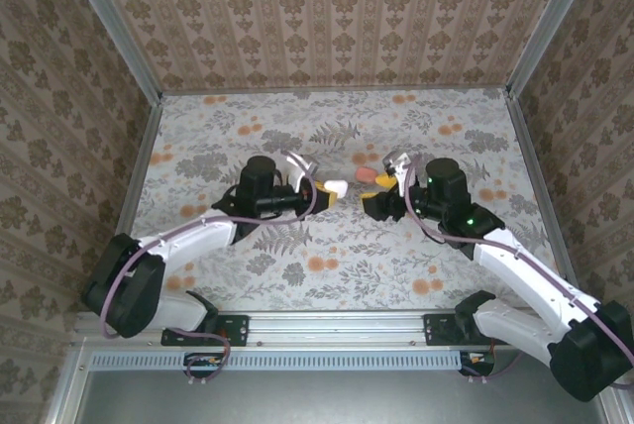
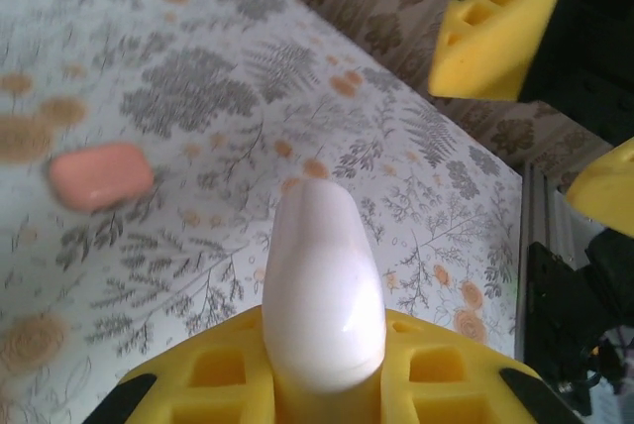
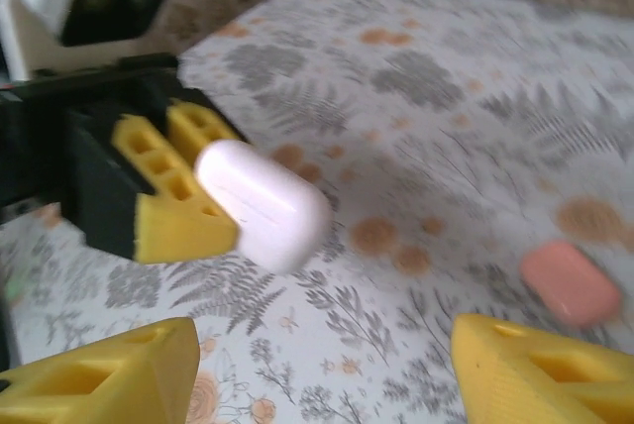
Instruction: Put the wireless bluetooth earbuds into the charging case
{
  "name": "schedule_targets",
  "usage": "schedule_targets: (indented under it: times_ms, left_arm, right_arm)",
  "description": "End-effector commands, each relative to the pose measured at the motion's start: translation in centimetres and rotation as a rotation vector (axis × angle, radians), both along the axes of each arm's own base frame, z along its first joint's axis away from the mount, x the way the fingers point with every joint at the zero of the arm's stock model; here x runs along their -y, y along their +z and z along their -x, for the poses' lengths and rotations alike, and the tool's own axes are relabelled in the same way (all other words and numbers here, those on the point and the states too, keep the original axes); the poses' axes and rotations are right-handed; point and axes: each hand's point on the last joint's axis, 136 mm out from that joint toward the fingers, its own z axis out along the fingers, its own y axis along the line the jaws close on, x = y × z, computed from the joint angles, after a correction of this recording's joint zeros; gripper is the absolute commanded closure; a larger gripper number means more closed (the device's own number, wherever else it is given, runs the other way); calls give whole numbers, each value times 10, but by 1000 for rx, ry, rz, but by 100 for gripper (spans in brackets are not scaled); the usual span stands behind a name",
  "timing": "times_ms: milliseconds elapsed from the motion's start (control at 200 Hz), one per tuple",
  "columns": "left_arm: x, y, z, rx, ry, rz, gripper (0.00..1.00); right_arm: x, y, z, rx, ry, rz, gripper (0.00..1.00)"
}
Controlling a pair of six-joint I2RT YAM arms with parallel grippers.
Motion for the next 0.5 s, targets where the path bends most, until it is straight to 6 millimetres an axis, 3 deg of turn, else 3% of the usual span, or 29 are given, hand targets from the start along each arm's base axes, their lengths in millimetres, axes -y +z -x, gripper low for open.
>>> schedule_targets:
  times_ms: [0, 180, 495]
  left_arm:
    - [-7, -36, 0, -313, 82, -147, 95]
    - [2, -52, -9, -570, 116, -233, 95]
    - [0, -77, -29, -770, 217, -314, 94]
  right_arm:
    - [20, -12, -15, -190, -214, -58, 31]
    - [30, -29, -22, -272, -296, -93, 31]
    - [32, -45, -19, -316, -318, -140, 30]
